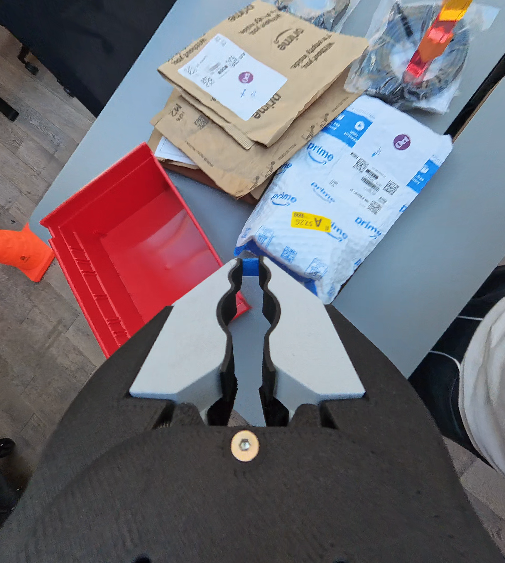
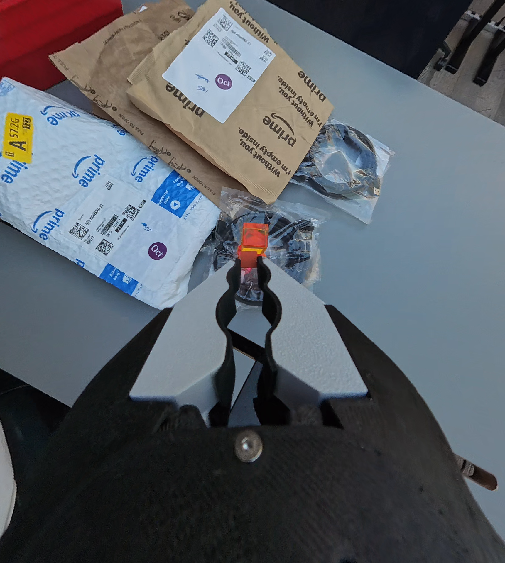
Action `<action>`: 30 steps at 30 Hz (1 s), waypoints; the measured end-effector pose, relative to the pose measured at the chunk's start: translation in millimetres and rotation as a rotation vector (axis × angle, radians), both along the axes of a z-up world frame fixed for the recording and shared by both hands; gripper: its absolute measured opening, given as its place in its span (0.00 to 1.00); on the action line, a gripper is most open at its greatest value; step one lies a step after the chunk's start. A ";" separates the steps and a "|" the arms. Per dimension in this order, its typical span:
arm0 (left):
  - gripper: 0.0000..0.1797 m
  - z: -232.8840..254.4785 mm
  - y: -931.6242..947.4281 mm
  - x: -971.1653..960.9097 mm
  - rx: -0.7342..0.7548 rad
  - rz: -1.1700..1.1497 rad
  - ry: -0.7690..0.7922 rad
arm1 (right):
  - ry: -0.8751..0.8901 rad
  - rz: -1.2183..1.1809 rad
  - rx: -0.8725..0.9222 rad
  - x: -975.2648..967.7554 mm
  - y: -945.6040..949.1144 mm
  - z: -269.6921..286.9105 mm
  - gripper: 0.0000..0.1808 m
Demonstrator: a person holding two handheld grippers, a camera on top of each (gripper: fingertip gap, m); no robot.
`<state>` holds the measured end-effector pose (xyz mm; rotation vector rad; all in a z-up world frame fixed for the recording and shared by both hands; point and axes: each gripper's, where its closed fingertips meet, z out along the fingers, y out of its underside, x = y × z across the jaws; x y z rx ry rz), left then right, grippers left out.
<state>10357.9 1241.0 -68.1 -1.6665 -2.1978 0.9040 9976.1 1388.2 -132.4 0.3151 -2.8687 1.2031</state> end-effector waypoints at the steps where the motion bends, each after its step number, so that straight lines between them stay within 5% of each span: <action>1: 0.05 6.4 13.5 -8.6 -0.011 0.005 0.013 | -0.005 0.023 0.016 -3.4 -5.8 -6.0 0.05; 23: 0.05 22.1 94.6 -11.0 0.031 0.208 0.055 | -0.004 0.300 0.194 2.4 -47.2 -61.3 0.07; 30: 0.05 31.3 106.6 -82.2 0.093 0.025 0.124 | -0.040 0.279 0.069 -3.3 -34.7 -22.8 0.13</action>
